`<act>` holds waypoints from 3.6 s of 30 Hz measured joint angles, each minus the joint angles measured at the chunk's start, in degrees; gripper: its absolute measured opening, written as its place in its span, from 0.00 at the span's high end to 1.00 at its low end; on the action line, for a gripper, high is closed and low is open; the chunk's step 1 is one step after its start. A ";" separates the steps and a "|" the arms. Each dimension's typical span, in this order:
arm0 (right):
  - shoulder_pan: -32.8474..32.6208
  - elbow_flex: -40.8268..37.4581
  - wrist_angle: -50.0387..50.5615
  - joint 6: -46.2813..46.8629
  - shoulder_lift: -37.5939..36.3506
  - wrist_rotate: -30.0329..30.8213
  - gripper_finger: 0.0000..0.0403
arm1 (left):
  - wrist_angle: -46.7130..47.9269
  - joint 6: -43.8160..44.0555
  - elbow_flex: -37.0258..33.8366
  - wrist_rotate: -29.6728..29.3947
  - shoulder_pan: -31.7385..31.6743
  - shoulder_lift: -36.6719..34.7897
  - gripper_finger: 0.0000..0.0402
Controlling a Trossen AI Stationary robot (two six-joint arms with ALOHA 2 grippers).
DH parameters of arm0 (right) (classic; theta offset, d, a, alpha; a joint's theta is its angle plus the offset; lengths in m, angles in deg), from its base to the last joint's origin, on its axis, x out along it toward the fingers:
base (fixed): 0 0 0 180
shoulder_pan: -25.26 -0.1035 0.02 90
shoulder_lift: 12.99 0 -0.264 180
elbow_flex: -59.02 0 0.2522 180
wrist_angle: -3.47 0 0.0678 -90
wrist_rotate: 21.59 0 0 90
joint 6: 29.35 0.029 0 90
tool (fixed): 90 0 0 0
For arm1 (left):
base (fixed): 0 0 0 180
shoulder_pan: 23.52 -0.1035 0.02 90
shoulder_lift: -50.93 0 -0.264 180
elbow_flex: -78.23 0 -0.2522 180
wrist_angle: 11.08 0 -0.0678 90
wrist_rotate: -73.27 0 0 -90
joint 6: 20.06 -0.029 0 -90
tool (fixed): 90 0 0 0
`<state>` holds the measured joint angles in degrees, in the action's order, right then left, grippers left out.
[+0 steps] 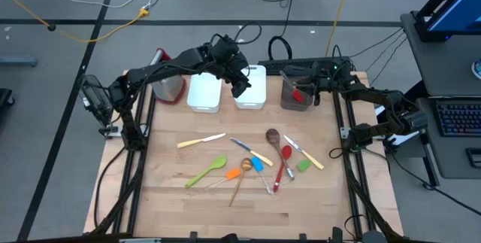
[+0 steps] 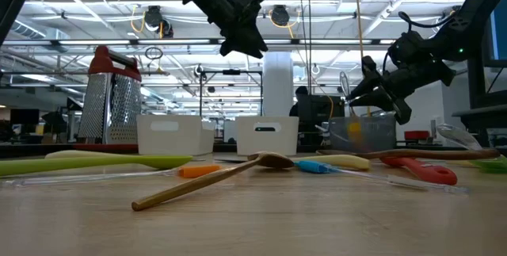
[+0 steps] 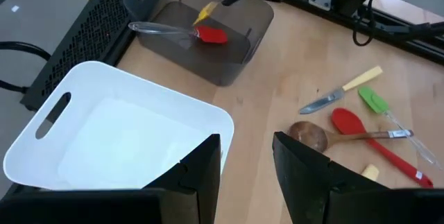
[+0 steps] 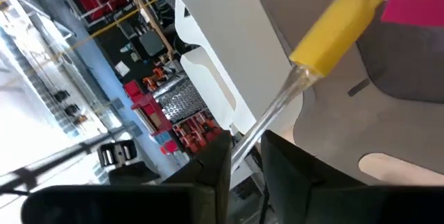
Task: Pick & Place Kitchen Items
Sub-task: Put the yellow spatula into the black bin, then put the green spatula into the black bin
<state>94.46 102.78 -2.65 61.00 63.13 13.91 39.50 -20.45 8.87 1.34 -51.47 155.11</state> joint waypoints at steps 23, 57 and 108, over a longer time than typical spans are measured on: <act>-2.67 0.02 9.44 -2.60 -1.32 -1.06 0.93 | 1.27 -3.60 0.00 0.00 0.00 0.00 0.66; -0.90 0.02 9.49 -1.97 -6.25 11.59 0.91 | 3.43 -2.34 0.00 0.00 0.00 0.00 0.66; -39.23 -0.02 38.94 -48.83 -41.27 6.70 0.95 | -1.23 17.69 0.00 -10.96 23.06 -4.20 0.66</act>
<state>55.22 102.76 36.29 12.16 21.85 20.62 38.26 -2.76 8.87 -9.63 -28.41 150.90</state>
